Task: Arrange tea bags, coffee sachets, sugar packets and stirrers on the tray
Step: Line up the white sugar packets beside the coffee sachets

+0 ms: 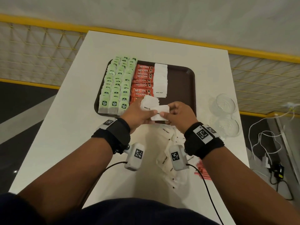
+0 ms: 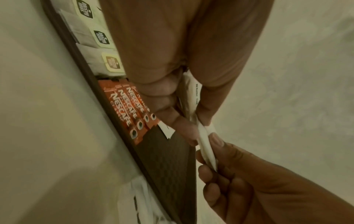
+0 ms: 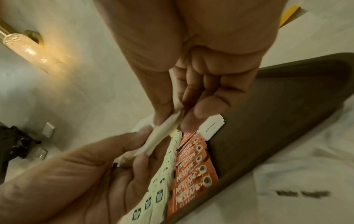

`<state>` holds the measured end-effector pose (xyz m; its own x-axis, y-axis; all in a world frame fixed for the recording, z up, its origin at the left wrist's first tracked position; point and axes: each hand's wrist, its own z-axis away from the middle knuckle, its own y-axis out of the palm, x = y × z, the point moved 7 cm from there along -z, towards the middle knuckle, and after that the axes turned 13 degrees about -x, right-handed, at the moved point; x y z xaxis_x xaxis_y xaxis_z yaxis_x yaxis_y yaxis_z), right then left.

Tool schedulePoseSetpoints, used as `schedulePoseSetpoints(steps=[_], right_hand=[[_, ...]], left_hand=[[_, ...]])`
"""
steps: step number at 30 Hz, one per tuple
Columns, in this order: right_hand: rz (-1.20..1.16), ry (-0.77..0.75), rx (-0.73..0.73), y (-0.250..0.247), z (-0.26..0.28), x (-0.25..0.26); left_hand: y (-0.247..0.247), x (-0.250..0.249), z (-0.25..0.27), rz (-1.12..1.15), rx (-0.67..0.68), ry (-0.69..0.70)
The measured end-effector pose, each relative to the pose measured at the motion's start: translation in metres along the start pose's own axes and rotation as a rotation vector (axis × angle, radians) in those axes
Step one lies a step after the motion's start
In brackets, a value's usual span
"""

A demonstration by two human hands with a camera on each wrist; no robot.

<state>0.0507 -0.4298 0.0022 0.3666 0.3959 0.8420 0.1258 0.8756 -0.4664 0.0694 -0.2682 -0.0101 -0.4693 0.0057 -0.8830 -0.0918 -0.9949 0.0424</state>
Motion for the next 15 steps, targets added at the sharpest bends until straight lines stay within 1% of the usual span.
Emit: schedulePoseSetpoints(steps=[4,8,15], right_hand=[[-0.105,0.119,0.069,0.013,-0.026,0.007],[-0.143,0.133,0.107,0.022,-0.047,0.011],[-0.305,0.242,0.029,0.033,-0.072,0.003]], left_hand=[[-0.015,-0.011,-0.029,0.018,-0.019,0.012],[-0.023,-0.015,-0.053,0.028,-0.002,0.002],[-0.029,-0.025,-0.082,0.060,-0.053,0.037]])
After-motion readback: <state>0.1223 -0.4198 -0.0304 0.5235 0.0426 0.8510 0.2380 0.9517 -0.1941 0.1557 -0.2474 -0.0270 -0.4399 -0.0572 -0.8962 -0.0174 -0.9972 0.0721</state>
